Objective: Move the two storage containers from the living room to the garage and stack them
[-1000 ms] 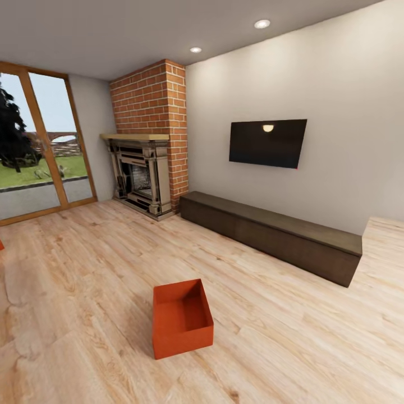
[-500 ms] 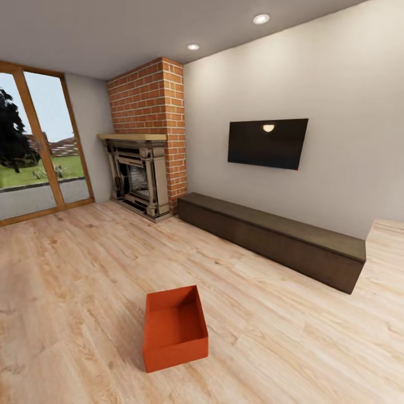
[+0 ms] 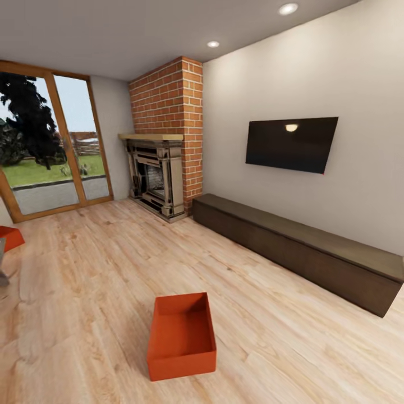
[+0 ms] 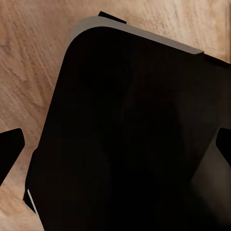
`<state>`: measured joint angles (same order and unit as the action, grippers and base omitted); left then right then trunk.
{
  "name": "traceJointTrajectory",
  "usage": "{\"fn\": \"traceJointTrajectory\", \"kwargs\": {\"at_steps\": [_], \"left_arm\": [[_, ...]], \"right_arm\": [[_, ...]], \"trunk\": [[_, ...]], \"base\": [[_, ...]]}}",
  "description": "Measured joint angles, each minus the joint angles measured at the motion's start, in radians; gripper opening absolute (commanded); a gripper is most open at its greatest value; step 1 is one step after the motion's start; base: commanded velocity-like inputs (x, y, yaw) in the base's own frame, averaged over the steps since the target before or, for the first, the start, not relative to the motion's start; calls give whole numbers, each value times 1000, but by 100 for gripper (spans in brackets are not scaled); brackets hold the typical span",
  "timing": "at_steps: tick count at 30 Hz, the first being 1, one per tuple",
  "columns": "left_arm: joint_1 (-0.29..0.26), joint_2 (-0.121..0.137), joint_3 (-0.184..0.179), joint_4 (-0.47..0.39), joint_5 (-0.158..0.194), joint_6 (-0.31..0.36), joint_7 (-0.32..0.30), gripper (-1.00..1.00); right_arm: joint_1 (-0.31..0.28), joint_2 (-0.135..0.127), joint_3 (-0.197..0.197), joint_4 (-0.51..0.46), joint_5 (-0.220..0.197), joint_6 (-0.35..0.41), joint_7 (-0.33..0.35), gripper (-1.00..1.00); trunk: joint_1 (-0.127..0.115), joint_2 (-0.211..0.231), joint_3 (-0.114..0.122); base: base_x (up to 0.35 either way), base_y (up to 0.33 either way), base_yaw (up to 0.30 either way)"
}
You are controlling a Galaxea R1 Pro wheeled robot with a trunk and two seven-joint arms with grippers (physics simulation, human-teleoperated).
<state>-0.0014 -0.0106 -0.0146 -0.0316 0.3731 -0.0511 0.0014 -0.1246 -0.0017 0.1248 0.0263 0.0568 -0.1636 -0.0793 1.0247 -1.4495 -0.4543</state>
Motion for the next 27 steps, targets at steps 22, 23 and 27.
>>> {"fn": "traceJointTrajectory", "kwargs": {"at_steps": [22,23,27], "left_arm": [[0,0,-3,0,-3,-1,-1,100],[0,1,-3,0,-2,-1,0,100],[0,1,-3,0,-2,-1,0,100]], "right_arm": [[0,3,7,0,5,1,1,100],[0,3,8,0,5,0,0,100],[0,3,8,0,6,1,0,100]], "trunk": [[0,0,0],[0,0,0],[0,0,0]], "base": [[30,-9,1],[289,0,0],[270,0,0]]}}
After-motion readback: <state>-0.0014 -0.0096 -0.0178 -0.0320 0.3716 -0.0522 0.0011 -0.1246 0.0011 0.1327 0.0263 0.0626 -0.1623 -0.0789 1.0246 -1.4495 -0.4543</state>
